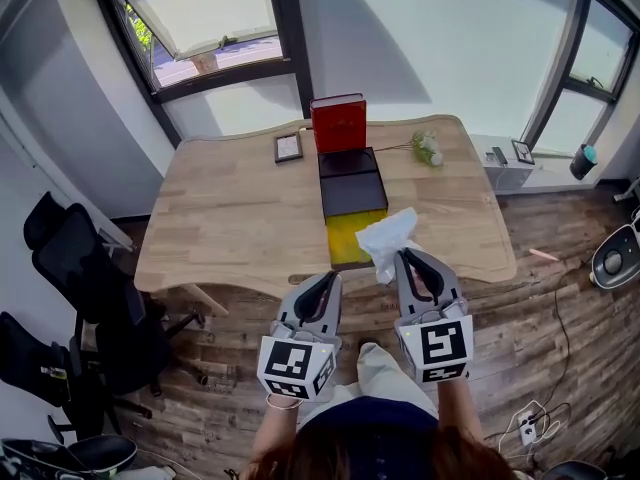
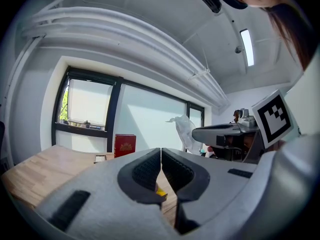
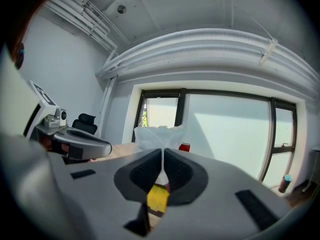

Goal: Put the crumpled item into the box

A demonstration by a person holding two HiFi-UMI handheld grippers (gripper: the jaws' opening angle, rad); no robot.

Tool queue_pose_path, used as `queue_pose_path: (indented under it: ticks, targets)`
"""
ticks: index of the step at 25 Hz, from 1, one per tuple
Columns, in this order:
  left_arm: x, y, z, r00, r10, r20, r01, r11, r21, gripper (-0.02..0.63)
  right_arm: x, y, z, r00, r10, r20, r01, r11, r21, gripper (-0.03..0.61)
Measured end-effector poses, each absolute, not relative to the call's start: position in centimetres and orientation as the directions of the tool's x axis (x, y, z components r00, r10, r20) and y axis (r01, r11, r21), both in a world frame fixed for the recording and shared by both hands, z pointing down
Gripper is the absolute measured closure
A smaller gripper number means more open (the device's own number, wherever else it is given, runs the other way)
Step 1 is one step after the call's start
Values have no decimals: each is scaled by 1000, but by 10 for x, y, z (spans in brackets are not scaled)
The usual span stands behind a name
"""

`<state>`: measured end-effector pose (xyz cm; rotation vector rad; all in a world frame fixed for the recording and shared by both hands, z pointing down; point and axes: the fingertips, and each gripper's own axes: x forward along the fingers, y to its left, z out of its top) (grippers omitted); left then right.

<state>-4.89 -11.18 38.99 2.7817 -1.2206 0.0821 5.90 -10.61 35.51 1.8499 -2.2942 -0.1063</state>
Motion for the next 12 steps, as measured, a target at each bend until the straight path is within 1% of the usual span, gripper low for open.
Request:
queue_pose_path:
  ticks: [12]
  targets:
    - [-32, -157, 391, 668, -738, 96, -744, -664, 74, 584, 73, -153, 362, -228, -966, 125, -953, 247, 174, 548]
